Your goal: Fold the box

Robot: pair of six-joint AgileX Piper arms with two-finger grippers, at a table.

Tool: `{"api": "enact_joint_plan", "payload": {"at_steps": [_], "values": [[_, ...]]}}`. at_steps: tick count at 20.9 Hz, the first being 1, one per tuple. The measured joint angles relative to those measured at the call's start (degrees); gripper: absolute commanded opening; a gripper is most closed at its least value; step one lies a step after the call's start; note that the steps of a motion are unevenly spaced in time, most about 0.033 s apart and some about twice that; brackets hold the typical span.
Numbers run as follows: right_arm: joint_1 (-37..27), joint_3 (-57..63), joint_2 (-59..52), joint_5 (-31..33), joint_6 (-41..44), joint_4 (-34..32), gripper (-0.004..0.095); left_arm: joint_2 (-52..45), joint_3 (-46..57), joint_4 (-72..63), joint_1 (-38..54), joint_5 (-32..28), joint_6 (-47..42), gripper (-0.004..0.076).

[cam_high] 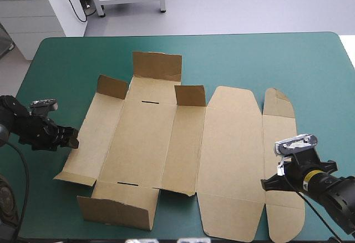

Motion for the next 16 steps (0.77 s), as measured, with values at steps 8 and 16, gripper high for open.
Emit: {"api": "enact_joint_plan", "payload": {"at_steps": [8,16], "values": [[0.0,0.0,0.0,1.6,-0.2,0.0,-0.0016,9.2,-1.0,-9.0,0.1,3.9,0.9,0.0512],[0.0,0.0,0.0,1.9,-0.2,0.1,-0.0016,9.6,-1.1,-11.3,-10.0,4.0,-0.7,0.0228]]}}
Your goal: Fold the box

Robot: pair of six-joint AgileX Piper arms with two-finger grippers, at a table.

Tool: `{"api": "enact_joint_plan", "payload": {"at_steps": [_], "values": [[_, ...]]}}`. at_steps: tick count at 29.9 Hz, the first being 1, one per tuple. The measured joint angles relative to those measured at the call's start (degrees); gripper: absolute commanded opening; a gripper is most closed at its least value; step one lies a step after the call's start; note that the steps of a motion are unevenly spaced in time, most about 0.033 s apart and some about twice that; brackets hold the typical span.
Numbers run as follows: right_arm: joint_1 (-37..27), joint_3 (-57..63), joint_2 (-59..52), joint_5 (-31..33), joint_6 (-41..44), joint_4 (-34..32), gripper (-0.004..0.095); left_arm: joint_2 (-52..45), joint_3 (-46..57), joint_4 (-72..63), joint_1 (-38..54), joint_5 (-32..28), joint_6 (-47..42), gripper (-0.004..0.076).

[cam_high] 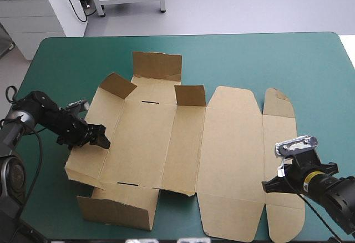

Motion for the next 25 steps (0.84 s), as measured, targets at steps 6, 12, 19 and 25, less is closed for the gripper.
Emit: {"api": "enact_joint_plan", "payload": {"at_steps": [6,12,19,25], "values": [[0.0,0.0,0.0,0.0,0.0,0.0,-0.0016,-2.3,0.3,0.4,-1.8,0.3,-2.4,0.0006],[0.0,0.0,0.0,0.0,0.0,0.0,-0.0016,-7.0,0.4,0.9,-1.9,0.7,-2.4,0.0004],[0.0,0.0,0.0,0.1,0.0,0.0,-0.0016,-8.9,-3.2,8.0,-9.4,0.9,-3.4,-0.0008],[0.0,0.0,0.0,0.3,0.0,0.1,-0.0016,-8.9,-13.3,24.7,-23.5,1.2,-6.2,-0.0008]]}}
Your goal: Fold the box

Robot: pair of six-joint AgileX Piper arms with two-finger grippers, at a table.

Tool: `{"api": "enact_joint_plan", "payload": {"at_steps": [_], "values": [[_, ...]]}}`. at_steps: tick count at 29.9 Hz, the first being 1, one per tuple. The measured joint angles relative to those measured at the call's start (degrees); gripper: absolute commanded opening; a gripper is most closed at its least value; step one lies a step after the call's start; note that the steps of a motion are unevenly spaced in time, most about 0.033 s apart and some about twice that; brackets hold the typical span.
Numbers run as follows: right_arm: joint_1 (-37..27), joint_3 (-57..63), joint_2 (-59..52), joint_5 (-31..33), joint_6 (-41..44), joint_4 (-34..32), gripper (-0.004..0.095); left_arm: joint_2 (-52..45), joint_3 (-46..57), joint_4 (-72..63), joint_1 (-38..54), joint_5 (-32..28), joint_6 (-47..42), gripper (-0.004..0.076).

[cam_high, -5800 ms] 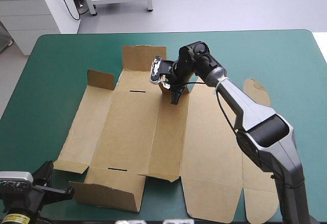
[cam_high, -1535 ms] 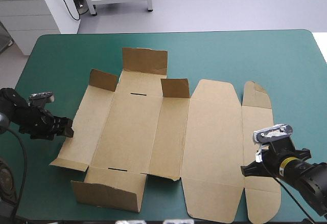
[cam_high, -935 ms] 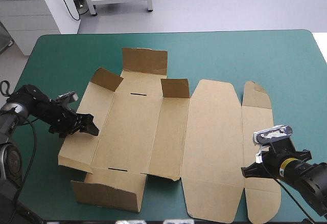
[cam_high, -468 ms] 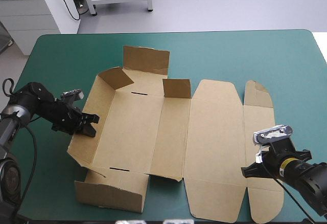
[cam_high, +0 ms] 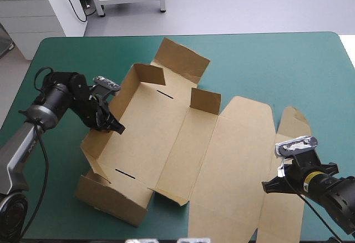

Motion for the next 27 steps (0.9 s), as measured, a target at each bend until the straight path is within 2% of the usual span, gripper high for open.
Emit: {"api": "enact_joint_plan", "payload": {"at_steps": [9,13,19,23,27], "values": [[0.0,0.0,0.0,0.1,0.0,1.9,-0.0016,5.9,-9.8,34.2,-18.8,1.7,1.4,-0.0008],[0.0,0.0,0.0,0.1,0.0,1.9,-0.0015,8.0,-10.8,45.9,-22.6,-3.8,1.3,-0.0008],[0.0,0.0,0.0,0.2,0.0,1.9,-0.0016,8.9,-10.9,49.1,-26.1,-14.3,1.6,-0.0008],[0.0,0.0,0.0,0.2,0.0,1.9,-0.0016,8.9,-10.9,49.5,-27.7,-15.7,-2.1,-0.0008],[0.0,0.0,0.0,0.4,0.2,1.9,-0.0016,8.4,-9.1,54.8,-30.1,-19.3,-10.2,-0.0008]]}}
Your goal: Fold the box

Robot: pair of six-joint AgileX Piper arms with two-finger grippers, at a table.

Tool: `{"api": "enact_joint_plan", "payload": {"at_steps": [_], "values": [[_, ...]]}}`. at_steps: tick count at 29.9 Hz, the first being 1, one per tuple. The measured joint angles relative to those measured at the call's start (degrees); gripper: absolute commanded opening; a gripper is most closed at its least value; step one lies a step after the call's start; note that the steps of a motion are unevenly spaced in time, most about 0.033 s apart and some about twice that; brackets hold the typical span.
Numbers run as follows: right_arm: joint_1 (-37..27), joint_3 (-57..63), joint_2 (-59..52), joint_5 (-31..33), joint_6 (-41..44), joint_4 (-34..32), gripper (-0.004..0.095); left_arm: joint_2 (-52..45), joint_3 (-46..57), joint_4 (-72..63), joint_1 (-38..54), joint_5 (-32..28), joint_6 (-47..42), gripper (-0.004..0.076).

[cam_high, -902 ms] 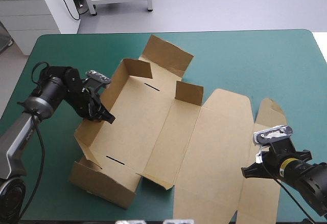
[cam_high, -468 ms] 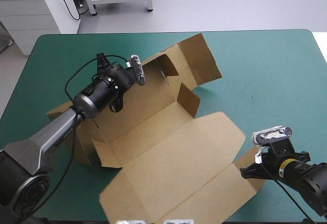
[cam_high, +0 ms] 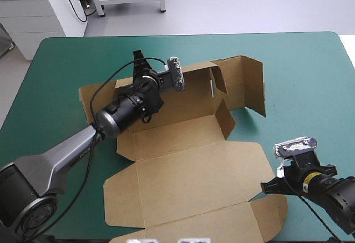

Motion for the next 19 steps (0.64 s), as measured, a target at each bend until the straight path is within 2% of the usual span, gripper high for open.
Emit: {"api": "enact_joint_plan", "payload": {"at_steps": [6,13,19], "values": [[0.0,0.0,0.0,-0.1,2.0,0.0,-0.0015,-4.8,10.7,15.0,-5.7,-2.7,-12.4,-0.0008],[0.0,-0.1,0.0,-1.2,3.3,-0.1,-0.0015,-9.2,24.4,37.2,-13.0,-1.7,-29.0,-0.0008],[0.0,-1.8,0.0,-6.4,4.1,-0.1,-0.0015,-9.3,29.3,43.8,-14.9,0.2,-33.5,-0.0008]]}}
